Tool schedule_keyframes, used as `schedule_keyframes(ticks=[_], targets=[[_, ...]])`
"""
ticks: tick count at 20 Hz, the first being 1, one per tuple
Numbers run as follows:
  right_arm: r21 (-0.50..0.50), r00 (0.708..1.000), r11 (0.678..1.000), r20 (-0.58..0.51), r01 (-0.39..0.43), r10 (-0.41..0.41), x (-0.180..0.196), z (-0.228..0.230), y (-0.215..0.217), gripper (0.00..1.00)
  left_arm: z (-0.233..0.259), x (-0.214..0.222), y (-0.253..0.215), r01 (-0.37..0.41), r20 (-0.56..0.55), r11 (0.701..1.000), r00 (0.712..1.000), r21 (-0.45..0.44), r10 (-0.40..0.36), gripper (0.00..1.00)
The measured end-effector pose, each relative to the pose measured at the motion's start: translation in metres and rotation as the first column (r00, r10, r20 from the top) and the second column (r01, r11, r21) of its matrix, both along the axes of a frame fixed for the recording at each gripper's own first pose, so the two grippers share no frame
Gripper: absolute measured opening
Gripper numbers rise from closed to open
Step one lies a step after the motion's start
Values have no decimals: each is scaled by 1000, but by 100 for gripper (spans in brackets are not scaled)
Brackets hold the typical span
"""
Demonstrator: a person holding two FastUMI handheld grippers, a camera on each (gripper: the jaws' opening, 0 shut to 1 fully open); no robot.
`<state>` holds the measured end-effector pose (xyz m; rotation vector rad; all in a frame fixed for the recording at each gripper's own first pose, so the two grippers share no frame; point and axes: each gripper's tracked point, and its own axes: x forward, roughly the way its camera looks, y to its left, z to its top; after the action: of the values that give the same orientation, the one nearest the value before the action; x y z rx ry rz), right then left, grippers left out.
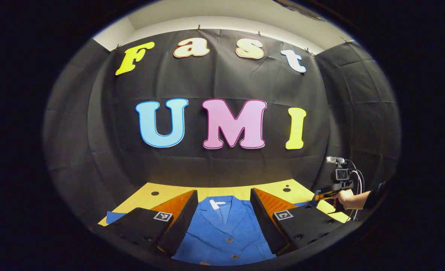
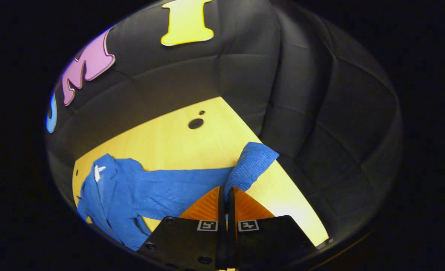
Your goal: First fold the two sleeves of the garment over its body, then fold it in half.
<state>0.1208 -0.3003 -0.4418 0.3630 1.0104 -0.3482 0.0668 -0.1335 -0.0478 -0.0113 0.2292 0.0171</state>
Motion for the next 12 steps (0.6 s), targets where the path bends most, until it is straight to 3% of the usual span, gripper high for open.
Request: schedule_keyframes(ticks=[5, 12], targets=[[24, 976, 980, 101, -196, 193, 48, 48, 123, 5, -6, -16, 42, -43, 5, 999, 999, -34, 43, 80], [131, 914, 910, 162, -395, 373, 80, 69, 325, 5, -25, -44, 120, -149, -17, 986, 989, -75, 148, 80]])
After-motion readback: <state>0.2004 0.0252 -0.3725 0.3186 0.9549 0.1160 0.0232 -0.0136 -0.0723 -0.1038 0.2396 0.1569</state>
